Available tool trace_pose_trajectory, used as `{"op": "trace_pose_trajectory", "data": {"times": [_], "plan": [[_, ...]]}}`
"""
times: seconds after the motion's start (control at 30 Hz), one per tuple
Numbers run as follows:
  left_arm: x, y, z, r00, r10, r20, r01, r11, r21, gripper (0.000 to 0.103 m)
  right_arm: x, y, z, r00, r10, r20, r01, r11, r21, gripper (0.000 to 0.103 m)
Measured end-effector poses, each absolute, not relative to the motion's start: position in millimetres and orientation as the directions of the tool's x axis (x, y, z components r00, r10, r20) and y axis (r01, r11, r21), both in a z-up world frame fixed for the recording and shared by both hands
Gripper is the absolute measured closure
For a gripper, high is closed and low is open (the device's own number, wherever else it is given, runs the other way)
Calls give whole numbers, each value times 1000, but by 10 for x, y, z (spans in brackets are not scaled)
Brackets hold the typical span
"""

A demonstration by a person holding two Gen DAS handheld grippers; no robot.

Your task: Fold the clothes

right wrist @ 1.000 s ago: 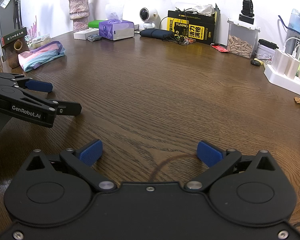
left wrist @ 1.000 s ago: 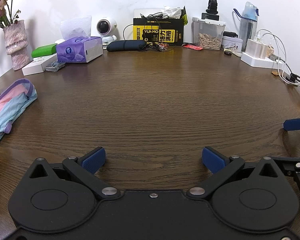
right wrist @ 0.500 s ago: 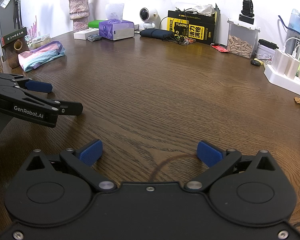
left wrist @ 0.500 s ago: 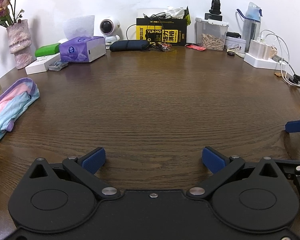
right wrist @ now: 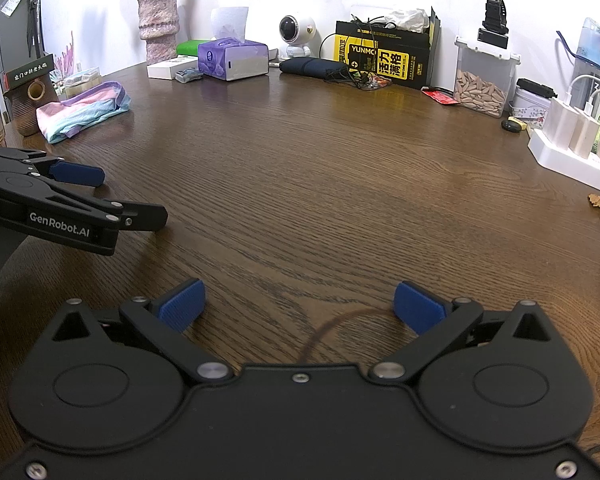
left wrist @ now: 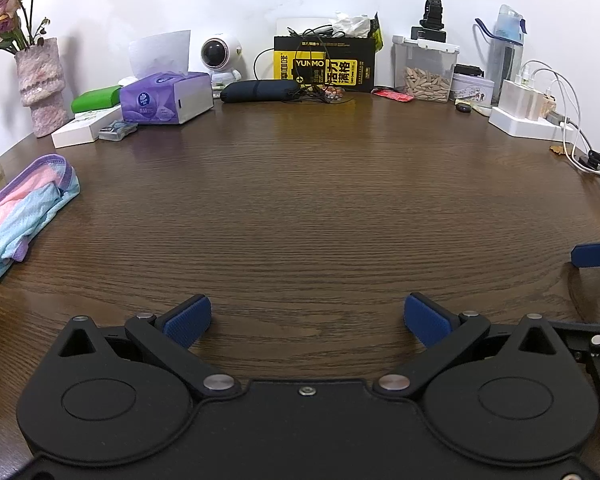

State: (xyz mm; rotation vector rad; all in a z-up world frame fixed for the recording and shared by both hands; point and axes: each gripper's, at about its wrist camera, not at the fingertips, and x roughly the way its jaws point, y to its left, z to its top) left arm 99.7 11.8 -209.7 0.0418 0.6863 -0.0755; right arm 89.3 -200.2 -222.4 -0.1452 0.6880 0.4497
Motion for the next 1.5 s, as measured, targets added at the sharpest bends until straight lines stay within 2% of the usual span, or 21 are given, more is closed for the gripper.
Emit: {"op": "trace_pose_trajectory", "data": {"times": [0.63,0.87,1.03,1.5], "plan": [[985,98,-2085,773,-31,-633,52,999,16,0,894,-2003,-2224,682,352,-641,-446,895,17,0],[991,66,-2078,780,-65,-622,125,991,53,0,897,-2005,-2225,682,352,-641,-447,895,16,0],[1001,103,-2097,771,-85,-632,114,993,6,0,896,-2005,-2225,682,352,-641,-447,895,16,0],[1025,95,-2097,772,-57,-634,77,997,3,0,896,-2003,-2225,682,352,-641,-447,895,16,0]]}}
